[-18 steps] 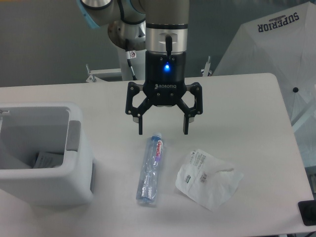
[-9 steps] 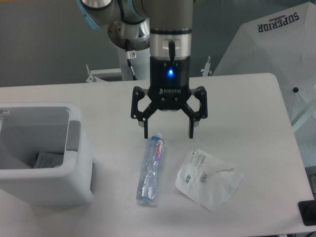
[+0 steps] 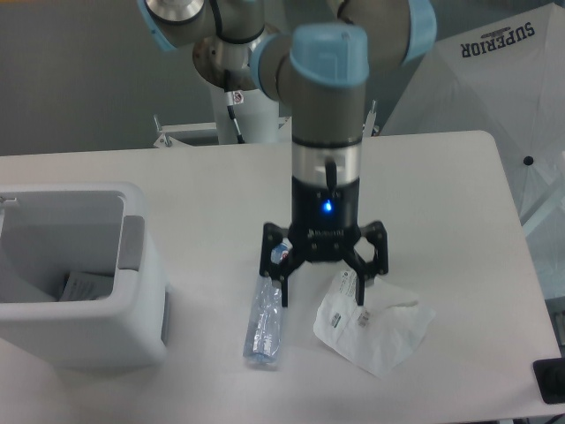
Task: Place the trash in the trash can
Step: 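Lower the open gripper toward the clear plastic bottle, then move the gripper over the bottle's cap end and descend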
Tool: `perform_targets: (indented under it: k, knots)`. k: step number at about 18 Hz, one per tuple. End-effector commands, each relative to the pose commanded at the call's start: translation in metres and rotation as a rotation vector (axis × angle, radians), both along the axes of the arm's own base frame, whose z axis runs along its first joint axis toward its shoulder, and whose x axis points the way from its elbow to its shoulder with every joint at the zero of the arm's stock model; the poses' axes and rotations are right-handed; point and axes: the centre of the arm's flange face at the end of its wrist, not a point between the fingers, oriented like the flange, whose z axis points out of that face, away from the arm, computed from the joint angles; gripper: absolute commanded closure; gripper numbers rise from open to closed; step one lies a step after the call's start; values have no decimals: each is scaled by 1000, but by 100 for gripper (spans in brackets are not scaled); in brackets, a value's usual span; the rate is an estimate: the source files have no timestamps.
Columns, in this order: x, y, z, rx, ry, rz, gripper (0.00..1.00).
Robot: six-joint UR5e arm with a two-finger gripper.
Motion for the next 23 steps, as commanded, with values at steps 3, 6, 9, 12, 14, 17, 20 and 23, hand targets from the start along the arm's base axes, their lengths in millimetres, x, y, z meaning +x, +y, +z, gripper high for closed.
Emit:
perform_targets:
  k: [3,6,9,12,14,17,20,23]
  knots:
    - [-3,2,-16,-29,-4,-4,0]
    - [-8,6,-38,-56,-25,-15,0]
    - [-13,10,-72,-108,-49,-14,0]
    - [-12,11,-104,-167,-51,-92,0]
    - [0,14,-116,-190,-57,-134,0]
    - [17,19,-142,-258,-54,-168,0]
    - [42,34,-148,-285,-36,-219,0]
    - [58,42,-174,-329,-42,-278,0]
